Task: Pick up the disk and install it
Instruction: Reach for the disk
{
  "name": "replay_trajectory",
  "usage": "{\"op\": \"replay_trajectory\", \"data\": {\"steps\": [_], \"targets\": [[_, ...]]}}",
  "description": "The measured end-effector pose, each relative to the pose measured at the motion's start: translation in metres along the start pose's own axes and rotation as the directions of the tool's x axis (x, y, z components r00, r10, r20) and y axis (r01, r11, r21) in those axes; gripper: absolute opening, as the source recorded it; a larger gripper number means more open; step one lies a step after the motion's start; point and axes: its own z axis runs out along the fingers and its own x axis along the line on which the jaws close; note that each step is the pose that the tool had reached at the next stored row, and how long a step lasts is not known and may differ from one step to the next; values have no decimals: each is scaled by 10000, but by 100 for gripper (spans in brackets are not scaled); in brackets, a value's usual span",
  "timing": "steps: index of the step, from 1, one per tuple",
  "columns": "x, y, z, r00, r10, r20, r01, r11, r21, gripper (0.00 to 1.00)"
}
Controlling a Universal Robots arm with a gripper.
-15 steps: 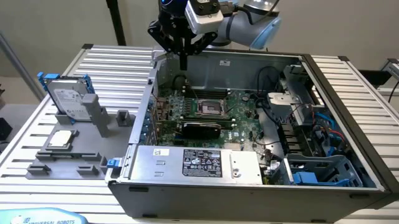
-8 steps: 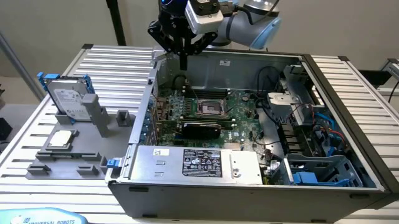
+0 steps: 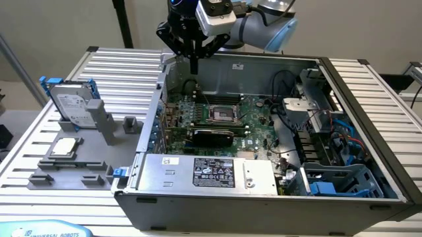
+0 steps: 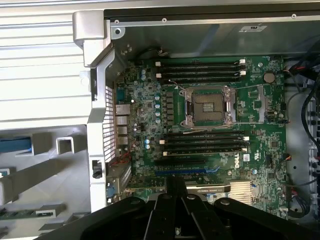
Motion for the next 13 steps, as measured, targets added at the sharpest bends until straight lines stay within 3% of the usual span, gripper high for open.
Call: {"op": "replay_trajectory", "data": {"steps": [13], "targets": [[0, 0, 0, 10000, 0, 0, 0, 10000, 0, 11]]}}
